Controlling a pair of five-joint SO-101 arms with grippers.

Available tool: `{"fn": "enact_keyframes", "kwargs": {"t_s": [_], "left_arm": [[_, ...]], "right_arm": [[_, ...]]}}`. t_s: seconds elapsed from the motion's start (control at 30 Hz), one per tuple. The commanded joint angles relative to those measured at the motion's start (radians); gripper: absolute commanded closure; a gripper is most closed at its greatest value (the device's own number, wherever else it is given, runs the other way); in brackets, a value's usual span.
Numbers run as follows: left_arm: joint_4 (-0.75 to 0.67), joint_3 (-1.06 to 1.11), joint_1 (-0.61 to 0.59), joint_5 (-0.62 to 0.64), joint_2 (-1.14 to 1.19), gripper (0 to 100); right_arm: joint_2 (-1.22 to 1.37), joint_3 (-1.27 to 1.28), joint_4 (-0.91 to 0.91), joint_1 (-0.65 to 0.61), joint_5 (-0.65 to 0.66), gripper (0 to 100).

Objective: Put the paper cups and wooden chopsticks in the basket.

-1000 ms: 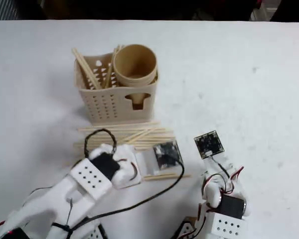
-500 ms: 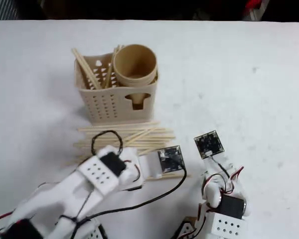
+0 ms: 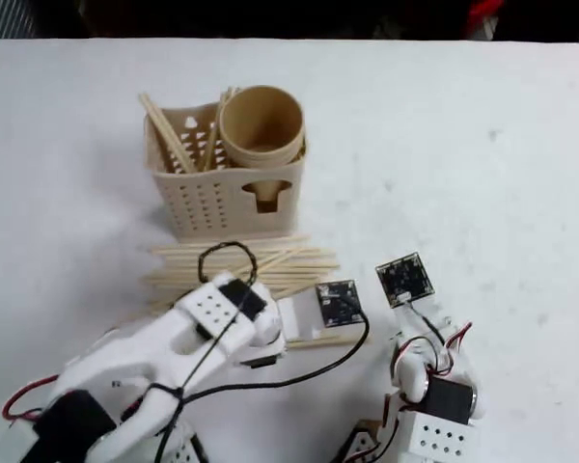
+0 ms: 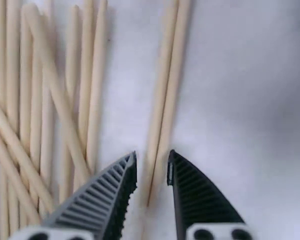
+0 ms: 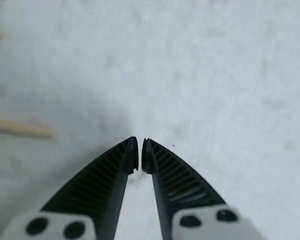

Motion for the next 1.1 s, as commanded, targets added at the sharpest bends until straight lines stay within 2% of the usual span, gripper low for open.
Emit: {"fn": "enact_keyframes", "kwargs": {"t_s": [0.0, 0.13, 0.27, 0.4, 0.9, 1.07], "left_arm": [[0.002, -0.066, -0.013, -0.009, 0.091, 88], [-0.009, -0.101, -0.042, -0.012, 0.143, 88], [-0.015, -0.143, -0.137, -0.069, 0.185, 90], [-0.058, -0.176, -0.208, -0.071, 0.236, 94], [-0.086, -0.176, -0.22, -0.069, 0.225, 97], [-0.083, -0.187, -0.222, 0.011, 0.214, 97]], "right_arm": [[-0.01, 0.009, 0.002, -0.013, 0.008, 96.6], [-0.01, 0.009, 0.002, -0.013, 0.008, 96.6], [-0.01, 0.009, 0.002, -0.013, 0.008, 96.6], [-0.01, 0.009, 0.002, -0.013, 0.008, 96.6], [-0.01, 0.009, 0.002, -0.013, 0.008, 96.6], [-0.01, 0.009, 0.002, -0.013, 0.008, 96.6]]}}
